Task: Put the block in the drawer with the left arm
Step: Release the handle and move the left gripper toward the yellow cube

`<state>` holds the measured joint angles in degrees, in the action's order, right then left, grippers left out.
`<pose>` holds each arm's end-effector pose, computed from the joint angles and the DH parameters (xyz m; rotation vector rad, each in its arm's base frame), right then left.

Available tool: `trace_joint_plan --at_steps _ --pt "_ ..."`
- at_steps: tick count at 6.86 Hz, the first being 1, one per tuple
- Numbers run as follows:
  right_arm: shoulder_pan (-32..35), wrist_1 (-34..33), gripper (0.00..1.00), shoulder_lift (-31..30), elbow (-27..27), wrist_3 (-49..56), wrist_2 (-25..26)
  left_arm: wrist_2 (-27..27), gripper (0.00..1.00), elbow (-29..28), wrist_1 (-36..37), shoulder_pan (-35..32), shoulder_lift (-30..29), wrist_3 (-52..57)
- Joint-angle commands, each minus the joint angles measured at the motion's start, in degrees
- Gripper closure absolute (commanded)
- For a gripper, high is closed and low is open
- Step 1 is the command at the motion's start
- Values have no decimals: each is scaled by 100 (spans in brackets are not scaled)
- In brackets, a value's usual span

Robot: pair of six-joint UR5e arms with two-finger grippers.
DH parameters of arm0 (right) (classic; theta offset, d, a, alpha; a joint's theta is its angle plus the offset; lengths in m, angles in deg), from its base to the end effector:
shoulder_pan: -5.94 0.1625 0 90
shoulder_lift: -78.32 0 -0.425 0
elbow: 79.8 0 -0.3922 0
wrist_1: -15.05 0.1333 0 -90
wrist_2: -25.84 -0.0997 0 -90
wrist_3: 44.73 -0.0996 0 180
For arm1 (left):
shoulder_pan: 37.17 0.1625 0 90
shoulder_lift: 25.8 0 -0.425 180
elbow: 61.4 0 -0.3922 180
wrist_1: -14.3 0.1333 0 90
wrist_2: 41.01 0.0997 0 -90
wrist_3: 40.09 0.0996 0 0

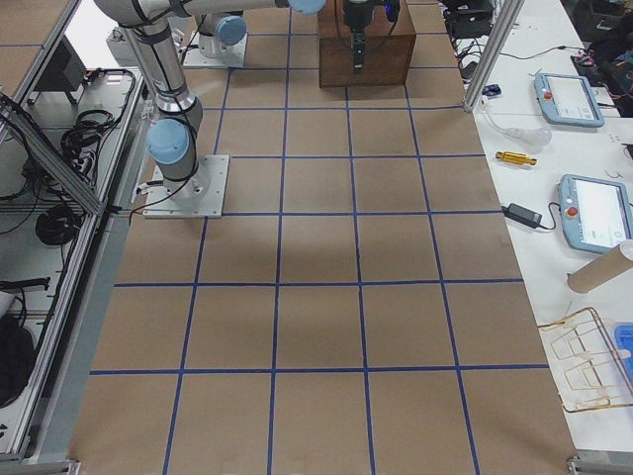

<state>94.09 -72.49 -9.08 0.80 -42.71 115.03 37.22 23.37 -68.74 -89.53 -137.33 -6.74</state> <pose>0.1180 -0.5198 0.5417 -0.0055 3.1278 -0.1192 0.2539 -0.5808 0.3354 0.1320 -2.8773 -0.0192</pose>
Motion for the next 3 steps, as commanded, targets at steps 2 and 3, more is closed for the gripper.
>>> trace_joint_plan --at_steps 2,3 --pt "0 0 0 3 0 0 2 664 0 -793 -109 190 -166 1782" --pt "-8 0 0 3 0 0 2 780 0 -943 32 235 -342 2407"
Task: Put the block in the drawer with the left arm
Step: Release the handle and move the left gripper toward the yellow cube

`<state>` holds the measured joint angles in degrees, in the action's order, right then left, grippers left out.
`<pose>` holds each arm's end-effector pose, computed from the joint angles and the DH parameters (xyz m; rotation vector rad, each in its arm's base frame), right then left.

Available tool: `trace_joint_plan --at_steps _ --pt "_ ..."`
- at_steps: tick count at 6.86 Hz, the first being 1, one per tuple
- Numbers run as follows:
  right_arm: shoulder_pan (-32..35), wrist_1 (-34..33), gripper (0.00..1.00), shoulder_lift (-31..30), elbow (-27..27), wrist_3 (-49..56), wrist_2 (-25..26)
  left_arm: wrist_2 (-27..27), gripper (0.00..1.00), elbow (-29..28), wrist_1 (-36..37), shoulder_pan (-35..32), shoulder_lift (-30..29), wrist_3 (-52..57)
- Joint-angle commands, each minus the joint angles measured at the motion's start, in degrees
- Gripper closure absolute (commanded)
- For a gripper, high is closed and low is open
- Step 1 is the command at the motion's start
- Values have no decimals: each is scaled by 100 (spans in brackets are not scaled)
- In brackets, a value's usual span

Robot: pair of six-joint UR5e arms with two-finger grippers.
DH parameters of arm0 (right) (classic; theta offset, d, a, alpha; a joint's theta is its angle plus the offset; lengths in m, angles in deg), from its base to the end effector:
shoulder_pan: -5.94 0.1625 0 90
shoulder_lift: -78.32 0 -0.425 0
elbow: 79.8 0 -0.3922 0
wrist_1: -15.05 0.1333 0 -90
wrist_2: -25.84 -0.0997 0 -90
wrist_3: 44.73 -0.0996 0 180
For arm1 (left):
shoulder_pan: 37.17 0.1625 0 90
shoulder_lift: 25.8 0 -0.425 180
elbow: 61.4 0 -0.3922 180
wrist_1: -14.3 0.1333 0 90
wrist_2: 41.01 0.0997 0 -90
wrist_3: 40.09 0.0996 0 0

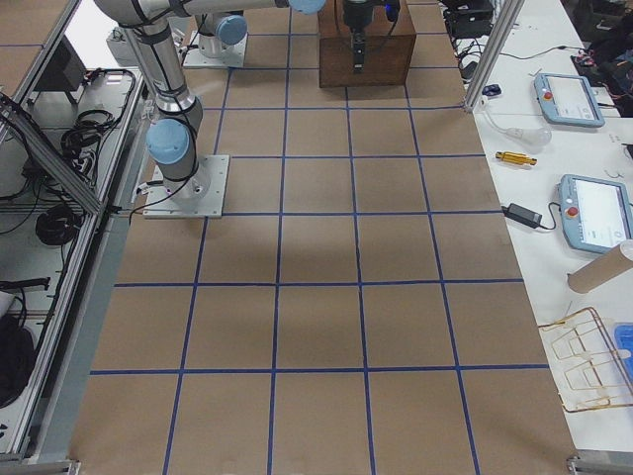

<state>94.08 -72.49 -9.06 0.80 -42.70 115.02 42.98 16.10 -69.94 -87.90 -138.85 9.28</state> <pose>0.1179 -0.5199 0.5416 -0.0055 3.1276 -0.1187 0.2958 -0.5888 0.3747 -0.2582 -2.9971 0.0203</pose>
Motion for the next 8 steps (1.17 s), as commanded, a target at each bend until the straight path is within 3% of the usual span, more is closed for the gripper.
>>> trace_joint_plan --at_steps 1,6,8 --pt "1 0 0 1 0 0 3 215 0 -339 467 141 -418 1794" --pt "1 0 0 1 0 0 -6 206 1 -621 1935 212 -1421 6515" --pt "1 0 0 -7 0 0 3 162 1 -613 2175 204 -1658 7636"
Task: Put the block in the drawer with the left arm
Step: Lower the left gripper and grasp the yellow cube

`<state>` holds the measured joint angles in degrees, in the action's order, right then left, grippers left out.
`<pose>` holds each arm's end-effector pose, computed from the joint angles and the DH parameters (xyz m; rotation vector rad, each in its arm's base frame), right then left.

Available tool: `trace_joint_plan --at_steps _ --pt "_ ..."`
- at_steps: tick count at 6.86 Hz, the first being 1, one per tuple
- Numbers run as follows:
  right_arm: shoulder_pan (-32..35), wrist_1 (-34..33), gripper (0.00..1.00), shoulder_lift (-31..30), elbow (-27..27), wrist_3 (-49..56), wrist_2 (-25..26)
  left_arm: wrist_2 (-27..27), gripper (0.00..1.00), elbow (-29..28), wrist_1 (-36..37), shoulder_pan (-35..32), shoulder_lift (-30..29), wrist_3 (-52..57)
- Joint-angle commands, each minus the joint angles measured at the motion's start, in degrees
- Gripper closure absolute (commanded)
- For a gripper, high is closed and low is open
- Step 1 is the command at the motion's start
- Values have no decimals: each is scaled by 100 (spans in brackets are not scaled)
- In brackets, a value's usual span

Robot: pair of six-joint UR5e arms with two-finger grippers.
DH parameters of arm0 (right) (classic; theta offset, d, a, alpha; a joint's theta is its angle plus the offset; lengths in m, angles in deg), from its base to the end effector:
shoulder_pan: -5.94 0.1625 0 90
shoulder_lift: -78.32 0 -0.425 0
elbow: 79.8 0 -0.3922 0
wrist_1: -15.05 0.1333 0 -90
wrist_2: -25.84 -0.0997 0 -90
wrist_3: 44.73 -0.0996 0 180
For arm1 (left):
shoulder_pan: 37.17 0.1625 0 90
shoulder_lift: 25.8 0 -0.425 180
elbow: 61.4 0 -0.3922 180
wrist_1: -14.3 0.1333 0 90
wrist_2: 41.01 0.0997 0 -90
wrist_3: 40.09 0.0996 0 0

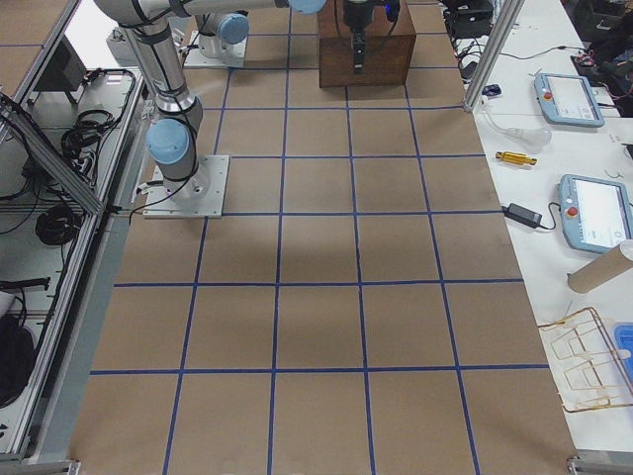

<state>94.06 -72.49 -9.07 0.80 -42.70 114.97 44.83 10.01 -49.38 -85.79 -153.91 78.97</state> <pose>0.1178 -0.5199 0.5417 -0.0050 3.1267 -0.1189 0.3855 -0.6502 0.2790 1.9078 2.3590 -0.1392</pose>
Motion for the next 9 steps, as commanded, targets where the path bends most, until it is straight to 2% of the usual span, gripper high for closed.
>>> trace_joint_plan --at_steps 1,3,9 --pt "3 0 0 2 0 0 7 -41 1 -3 163 -16 -241 854" --pt "3 0 0 -6 0 0 -2 -50 1 -3 173 -34 -442 1144" --pt "-5 0 0 3 0 0 7 -59 3 -47 216 -51 -646 1067"
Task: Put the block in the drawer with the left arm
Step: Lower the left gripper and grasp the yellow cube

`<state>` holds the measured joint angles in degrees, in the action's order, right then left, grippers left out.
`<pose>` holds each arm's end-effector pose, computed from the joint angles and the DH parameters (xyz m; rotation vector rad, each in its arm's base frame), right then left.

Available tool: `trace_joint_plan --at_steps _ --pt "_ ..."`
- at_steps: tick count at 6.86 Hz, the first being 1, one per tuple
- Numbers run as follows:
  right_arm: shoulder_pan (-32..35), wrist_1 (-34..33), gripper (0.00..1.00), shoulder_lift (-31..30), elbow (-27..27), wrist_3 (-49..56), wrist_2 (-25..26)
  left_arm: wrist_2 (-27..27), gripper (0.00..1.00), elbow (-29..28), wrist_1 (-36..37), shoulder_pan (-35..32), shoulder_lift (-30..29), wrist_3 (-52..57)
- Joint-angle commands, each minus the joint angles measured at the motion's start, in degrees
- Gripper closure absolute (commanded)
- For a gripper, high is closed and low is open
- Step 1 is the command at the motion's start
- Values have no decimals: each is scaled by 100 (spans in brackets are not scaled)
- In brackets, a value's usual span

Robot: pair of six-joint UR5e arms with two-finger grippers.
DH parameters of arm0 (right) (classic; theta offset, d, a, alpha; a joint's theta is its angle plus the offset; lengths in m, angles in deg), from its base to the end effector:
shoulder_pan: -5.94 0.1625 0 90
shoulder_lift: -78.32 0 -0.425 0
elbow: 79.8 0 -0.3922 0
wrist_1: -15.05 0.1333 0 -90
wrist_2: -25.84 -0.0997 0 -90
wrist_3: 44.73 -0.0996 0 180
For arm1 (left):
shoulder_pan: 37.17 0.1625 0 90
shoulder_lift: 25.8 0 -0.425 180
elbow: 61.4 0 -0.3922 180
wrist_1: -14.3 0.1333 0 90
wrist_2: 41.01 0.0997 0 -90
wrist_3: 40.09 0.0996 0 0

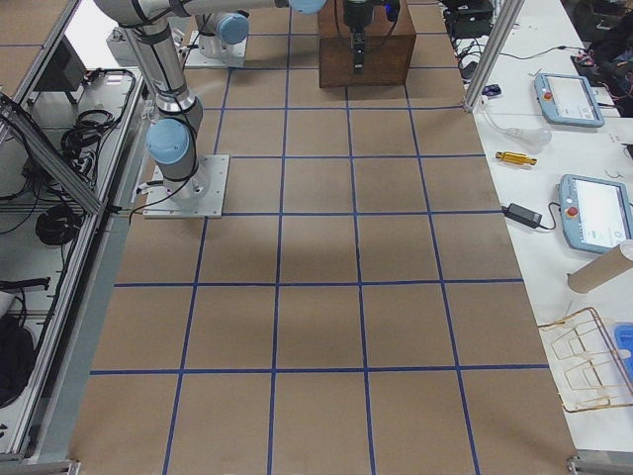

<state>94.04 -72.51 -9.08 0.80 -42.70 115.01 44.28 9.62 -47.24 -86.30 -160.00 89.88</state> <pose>0.1176 -0.5199 0.5418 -0.0044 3.1274 -0.1198 0.3879 -0.6645 0.2066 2.1696 2.1988 -0.1336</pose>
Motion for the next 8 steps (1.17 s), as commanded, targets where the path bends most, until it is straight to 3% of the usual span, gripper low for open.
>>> trace_joint_plan --at_steps 1,5,6,7,8 --pt "-4 2 0 -5 0 0 4 -65 4 -9 -6 -9 -71 -68" --pt "5 2 0 -5 0 0 4 -136 13 -9 142 -18 -142 -130" --pt "5 2 0 3 0 0 4 -136 36 -9 186 -18 -151 -130" --pt "5 2 0 3 0 0 -5 -136 80 -9 483 -18 -151 -104" --pt "5 2 0 3 0 0 4 -136 93 -9 573 -18 -151 -95"
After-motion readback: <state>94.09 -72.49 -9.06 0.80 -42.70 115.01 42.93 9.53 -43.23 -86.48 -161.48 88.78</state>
